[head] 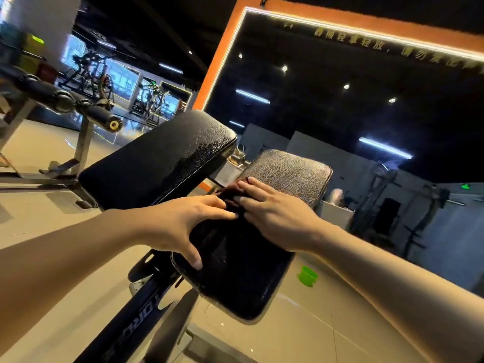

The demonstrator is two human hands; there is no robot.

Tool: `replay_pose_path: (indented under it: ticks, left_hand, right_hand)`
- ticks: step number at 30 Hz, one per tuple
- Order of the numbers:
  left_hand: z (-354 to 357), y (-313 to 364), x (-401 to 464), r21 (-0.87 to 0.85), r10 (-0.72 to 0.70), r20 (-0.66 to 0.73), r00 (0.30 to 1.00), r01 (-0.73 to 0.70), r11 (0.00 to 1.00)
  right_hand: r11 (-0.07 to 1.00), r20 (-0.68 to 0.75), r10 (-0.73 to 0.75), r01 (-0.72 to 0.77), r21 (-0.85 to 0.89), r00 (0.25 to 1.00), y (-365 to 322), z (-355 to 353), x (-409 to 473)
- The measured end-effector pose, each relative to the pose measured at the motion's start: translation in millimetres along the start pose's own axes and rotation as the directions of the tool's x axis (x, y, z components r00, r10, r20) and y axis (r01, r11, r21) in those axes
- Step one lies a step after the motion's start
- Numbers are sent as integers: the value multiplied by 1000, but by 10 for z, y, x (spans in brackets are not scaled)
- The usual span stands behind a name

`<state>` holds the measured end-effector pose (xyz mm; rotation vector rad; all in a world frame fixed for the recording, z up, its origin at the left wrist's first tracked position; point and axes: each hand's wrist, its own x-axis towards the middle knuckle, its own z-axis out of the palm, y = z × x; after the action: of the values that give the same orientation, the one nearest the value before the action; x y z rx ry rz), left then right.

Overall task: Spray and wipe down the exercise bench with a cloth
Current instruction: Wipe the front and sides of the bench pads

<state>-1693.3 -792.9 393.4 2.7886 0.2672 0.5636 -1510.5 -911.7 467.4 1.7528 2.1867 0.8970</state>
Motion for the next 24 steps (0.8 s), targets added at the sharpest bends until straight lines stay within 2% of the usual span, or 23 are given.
replay_pose_path:
  ticks: [2,3,5,7,9,11,14,16,18,21,22,24]
  left_hand:
    - [8,-11,8,-6,12,-12,1000,-13,1000]
    - [4,-9,11,-8,16,-19,1000,-16,1000]
    - [5,17,23,1,25,-35,999,-25,1000]
    - [0,26,22,7,25,-46,999,-25,1000]
    - [9,36,5,4,21,-45,999,-21,1000]
    - [42,25,-46,36,10,-64,998,-7,999]
    - [194,1,-235,271,34,-151,988,9,963]
    - [317,-21,-385,349,80,-213,974,-1,937]
    - [375,-40,-485,321,76,-262,962,13,947]
    - [441,-19,-572,258,4,-333,943,87,962]
    - [471,-9,-590,263,-6,-355,935,106,959]
    - [537,3,-627,293,-21,-376,926,140,946]
  right_hand:
    - [998,1,56,-56,40,998,244,-154,-34]
    - [991,-16,132,-131,35,991,429,-211,-30]
    - [932,-60,363,-362,22,930,784,-246,-58]
    - [876,-120,481,-481,25,869,878,-161,-61]
    - [897,-160,436,-441,3,886,633,-33,-64]
    - [956,-120,290,-294,-14,949,163,18,-139]
    - [999,-17,27,-27,19,999,-423,-28,-343]
    - [998,93,-46,41,55,995,-333,-143,-367]
    - [997,157,70,-74,22,985,-2,-242,-219]
    - [921,42,391,-391,-10,920,286,-220,-27]
    - [910,21,415,-415,-11,909,219,-155,4]
    - [948,-3,319,-319,-4,948,-128,13,25]
